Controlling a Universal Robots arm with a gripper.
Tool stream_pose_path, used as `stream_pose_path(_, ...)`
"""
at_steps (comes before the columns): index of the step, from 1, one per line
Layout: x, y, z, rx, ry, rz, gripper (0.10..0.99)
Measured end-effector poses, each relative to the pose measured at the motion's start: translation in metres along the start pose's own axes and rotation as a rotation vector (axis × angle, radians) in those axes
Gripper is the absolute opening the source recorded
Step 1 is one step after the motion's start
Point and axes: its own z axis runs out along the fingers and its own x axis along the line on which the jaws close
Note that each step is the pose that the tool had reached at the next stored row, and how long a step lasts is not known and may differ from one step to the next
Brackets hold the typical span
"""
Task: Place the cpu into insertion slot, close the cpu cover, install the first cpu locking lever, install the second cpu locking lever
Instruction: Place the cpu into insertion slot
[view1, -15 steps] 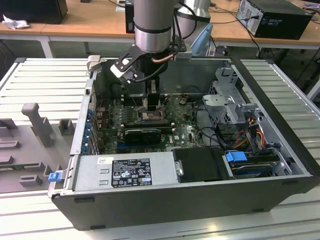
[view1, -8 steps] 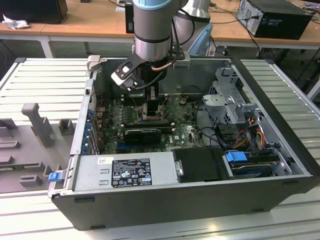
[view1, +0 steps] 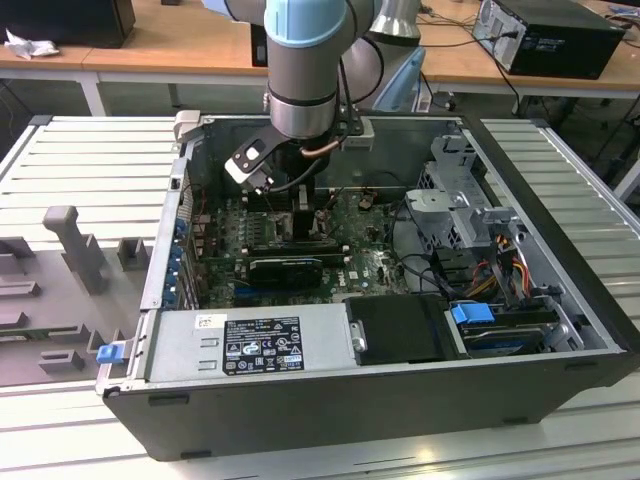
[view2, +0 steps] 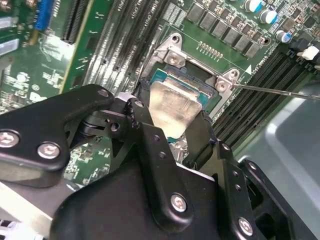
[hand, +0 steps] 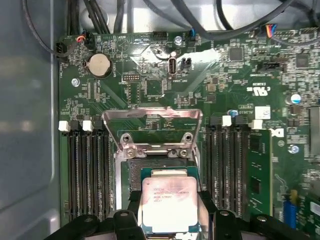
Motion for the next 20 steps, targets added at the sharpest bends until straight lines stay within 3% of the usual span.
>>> stream_pose_path(3, 0.0037, -0.0003, 0.0062, 0.0, -0.0001, 0.0, 0.529)
stream_pose_path(12, 0.008, -0.0005, 0.0126, 0.0, -0.0001, 0.0, 0.529)
stream_pose_path(16, 0.0081, -0.0003, 0.0128, 0.0, -0.0005, 0.0, 0.529)
stream_pose_path(18, 0.0081, 0.0008, 0.0128, 0.0, -0.0006, 0.001, 0.604)
stream_pose_path(20, 0.0082, 0.0009, 0.0112, 0.0, -0.0003, 0.0, 0.604)
